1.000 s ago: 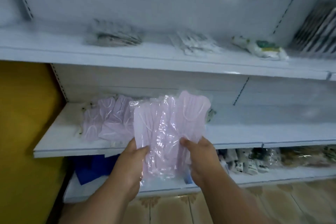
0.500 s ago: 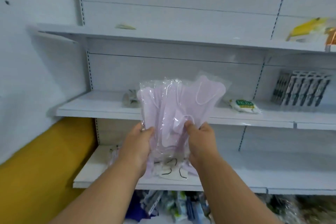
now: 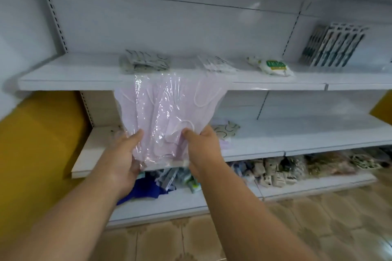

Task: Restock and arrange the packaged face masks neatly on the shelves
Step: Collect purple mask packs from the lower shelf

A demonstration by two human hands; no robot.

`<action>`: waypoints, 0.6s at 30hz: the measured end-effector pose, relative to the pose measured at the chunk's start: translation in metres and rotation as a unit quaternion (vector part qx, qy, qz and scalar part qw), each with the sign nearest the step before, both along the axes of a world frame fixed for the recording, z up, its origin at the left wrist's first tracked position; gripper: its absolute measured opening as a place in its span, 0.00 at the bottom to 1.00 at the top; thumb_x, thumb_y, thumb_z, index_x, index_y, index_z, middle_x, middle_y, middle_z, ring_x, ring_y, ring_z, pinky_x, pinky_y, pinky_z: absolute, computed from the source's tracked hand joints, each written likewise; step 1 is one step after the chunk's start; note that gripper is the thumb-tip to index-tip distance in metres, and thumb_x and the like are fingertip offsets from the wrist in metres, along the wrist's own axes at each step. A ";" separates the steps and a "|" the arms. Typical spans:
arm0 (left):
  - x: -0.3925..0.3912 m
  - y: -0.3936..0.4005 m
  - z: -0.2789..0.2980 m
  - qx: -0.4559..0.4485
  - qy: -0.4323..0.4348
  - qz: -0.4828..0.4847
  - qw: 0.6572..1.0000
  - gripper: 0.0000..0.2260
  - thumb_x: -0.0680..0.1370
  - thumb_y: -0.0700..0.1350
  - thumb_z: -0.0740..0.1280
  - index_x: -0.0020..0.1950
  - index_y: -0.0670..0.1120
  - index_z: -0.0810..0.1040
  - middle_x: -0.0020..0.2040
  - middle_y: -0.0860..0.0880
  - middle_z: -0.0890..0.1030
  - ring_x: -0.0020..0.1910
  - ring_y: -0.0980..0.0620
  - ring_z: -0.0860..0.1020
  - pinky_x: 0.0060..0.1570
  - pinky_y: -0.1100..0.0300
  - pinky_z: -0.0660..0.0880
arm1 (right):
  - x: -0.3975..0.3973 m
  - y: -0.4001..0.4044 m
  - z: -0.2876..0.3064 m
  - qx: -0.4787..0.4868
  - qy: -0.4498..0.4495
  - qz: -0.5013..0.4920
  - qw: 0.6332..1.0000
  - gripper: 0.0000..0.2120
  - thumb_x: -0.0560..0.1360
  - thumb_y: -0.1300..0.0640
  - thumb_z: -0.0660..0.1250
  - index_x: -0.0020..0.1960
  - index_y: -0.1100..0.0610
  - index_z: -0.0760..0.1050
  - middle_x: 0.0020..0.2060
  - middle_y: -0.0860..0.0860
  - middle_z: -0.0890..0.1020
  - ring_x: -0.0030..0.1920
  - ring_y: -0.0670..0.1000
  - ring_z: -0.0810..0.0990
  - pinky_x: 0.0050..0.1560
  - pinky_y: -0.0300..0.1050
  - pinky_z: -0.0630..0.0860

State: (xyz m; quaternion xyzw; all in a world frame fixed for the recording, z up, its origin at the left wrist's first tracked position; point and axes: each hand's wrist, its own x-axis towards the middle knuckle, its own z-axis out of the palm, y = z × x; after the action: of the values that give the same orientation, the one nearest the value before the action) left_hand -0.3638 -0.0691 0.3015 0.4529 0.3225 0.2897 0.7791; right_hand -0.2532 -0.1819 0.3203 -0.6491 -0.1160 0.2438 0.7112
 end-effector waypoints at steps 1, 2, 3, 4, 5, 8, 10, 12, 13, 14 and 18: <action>-0.003 0.002 -0.006 -0.015 -0.003 -0.016 1.000 0.08 0.81 0.44 0.66 0.59 0.51 0.79 0.53 0.47 0.86 0.48 0.45 0.85 0.49 0.50 0.79 | -0.001 0.000 -0.009 -0.002 0.011 -0.003 1.000 0.10 0.79 0.65 0.64 0.52 0.51 0.78 0.39 0.46 0.85 0.42 0.47 0.82 0.41 0.40 0.80; -0.004 0.002 -0.011 -0.019 -0.005 -0.039 0.999 0.09 0.82 0.42 0.64 0.61 0.52 0.79 0.54 0.46 0.86 0.50 0.43 0.85 0.52 0.48 0.79 | -0.002 0.000 -0.014 0.003 0.029 -0.006 1.000 0.11 0.79 0.64 0.64 0.51 0.49 0.78 0.39 0.45 0.85 0.43 0.47 0.83 0.44 0.43 0.81; -0.003 0.002 -0.014 -0.011 -0.006 -0.067 0.998 0.11 0.82 0.41 0.63 0.62 0.53 0.78 0.54 0.46 0.86 0.50 0.42 0.85 0.53 0.45 0.79 | -0.001 -0.001 -0.019 0.009 0.048 -0.008 0.999 0.11 0.80 0.64 0.64 0.53 0.49 0.79 0.40 0.45 0.86 0.44 0.48 0.84 0.45 0.44 0.81; 0.001 -0.001 -0.016 0.002 -0.003 -0.095 0.995 0.13 0.82 0.39 0.62 0.63 0.55 0.77 0.54 0.47 0.86 0.50 0.41 0.85 0.54 0.42 0.79 | 0.002 -0.003 -0.022 0.014 0.062 -0.010 0.998 0.11 0.80 0.63 0.64 0.55 0.50 0.79 0.41 0.45 0.87 0.45 0.48 0.84 0.44 0.43 0.81; 0.006 -0.006 -0.017 0.017 0.007 -0.116 0.993 0.15 0.82 0.39 0.63 0.63 0.56 0.76 0.54 0.48 0.86 0.50 0.40 0.85 0.56 0.39 0.78 | 0.006 -0.006 -0.025 0.014 0.069 -0.013 0.997 0.11 0.80 0.63 0.65 0.56 0.50 0.80 0.43 0.45 0.87 0.46 0.48 0.85 0.44 0.42 0.80; 0.027 -0.015 -0.022 0.069 0.049 -0.123 0.989 0.16 0.80 0.37 0.67 0.59 0.58 0.78 0.52 0.49 0.87 0.50 0.40 0.85 0.54 0.36 0.79 | 0.021 -0.014 -0.033 -0.002 0.062 -0.010 0.998 0.11 0.80 0.60 0.66 0.60 0.49 0.79 0.50 0.46 0.87 0.53 0.51 0.85 0.53 0.49 0.81; 0.045 -0.019 -0.028 0.079 0.054 -0.101 0.990 0.17 0.79 0.35 0.67 0.60 0.56 0.78 0.51 0.49 0.87 0.49 0.42 0.85 0.50 0.42 0.81 | 0.036 -0.018 -0.038 -0.024 0.030 -0.010 0.999 0.12 0.80 0.62 0.66 0.60 0.50 0.79 0.50 0.47 0.87 0.52 0.51 0.85 0.55 0.54 0.82; 0.065 -0.022 -0.035 0.093 0.065 -0.079 0.990 0.16 0.79 0.35 0.68 0.60 0.55 0.78 0.50 0.50 0.87 0.45 0.47 0.85 0.45 0.50 0.81 | 0.054 -0.022 -0.039 -0.050 -0.010 -0.024 0.998 0.11 0.79 0.64 0.66 0.57 0.51 0.79 0.46 0.48 0.87 0.48 0.51 0.85 0.49 0.49 0.82; 0.074 -0.022 -0.038 0.107 0.075 -0.071 0.989 0.16 0.79 0.36 0.68 0.60 0.56 0.78 0.49 0.51 0.87 0.43 0.48 0.85 0.45 0.51 0.82 | 0.064 -0.022 -0.042 -0.062 -0.023 -0.032 0.997 0.10 0.79 0.64 0.66 0.55 0.51 0.79 0.43 0.48 0.87 0.46 0.51 0.85 0.45 0.46 0.81; 0.083 -0.022 -0.040 0.116 0.082 -0.061 0.988 0.15 0.79 0.37 0.68 0.59 0.57 0.78 0.49 0.52 0.87 0.43 0.49 0.85 0.50 0.48 0.81 | 0.074 -0.021 -0.043 -0.068 -0.030 -0.035 0.997 0.09 0.79 0.63 0.66 0.54 0.51 0.79 0.41 0.47 0.87 0.46 0.51 0.85 0.44 0.45 0.79; 0.111 -0.019 -0.037 0.096 0.070 0.014 0.993 0.14 0.81 0.40 0.66 0.59 0.59 0.78 0.53 0.56 0.86 0.54 0.52 0.84 0.59 0.46 0.79 | 0.111 -0.003 -0.039 -0.083 -0.045 -0.008 0.996 0.07 0.81 0.59 0.65 0.56 0.53 0.80 0.42 0.48 0.86 0.47 0.52 0.84 0.49 0.48 0.79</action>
State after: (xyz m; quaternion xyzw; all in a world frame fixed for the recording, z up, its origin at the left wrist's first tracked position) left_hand -0.2528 -0.0885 0.2648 0.5401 0.3536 0.2973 0.7035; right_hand -0.1424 -0.1848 0.2817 -0.7169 -0.1220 0.2176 0.6511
